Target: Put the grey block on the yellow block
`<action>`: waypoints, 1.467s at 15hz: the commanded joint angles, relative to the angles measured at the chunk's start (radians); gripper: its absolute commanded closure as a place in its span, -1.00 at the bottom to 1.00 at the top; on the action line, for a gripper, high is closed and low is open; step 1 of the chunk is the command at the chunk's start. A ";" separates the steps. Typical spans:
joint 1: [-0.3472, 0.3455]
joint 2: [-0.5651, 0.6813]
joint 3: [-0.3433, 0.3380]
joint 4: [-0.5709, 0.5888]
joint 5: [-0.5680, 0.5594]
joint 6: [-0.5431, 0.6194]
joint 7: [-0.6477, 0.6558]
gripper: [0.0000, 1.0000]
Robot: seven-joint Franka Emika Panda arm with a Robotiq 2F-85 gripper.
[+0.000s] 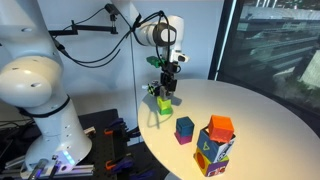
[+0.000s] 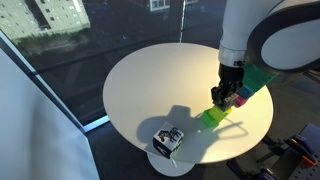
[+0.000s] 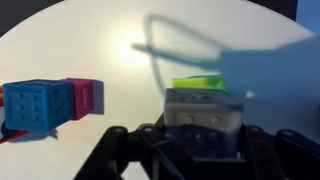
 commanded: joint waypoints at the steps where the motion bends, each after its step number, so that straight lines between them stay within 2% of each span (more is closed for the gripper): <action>1: 0.007 -0.010 0.001 0.007 -0.004 -0.017 0.010 0.47; 10: 0.005 0.006 -0.002 -0.003 -0.010 0.009 0.007 0.47; 11: 0.004 0.006 -0.003 -0.002 -0.009 0.011 0.004 -0.39; 14: 0.002 0.002 -0.005 -0.002 -0.001 0.007 -0.004 -0.86; 15: 0.002 0.000 -0.006 -0.004 -0.001 0.006 -0.006 -0.97; 16: 0.001 -0.004 -0.006 -0.006 0.001 0.005 -0.010 -1.00; 22: -0.003 -0.037 -0.012 -0.011 0.022 -0.006 -0.036 -1.00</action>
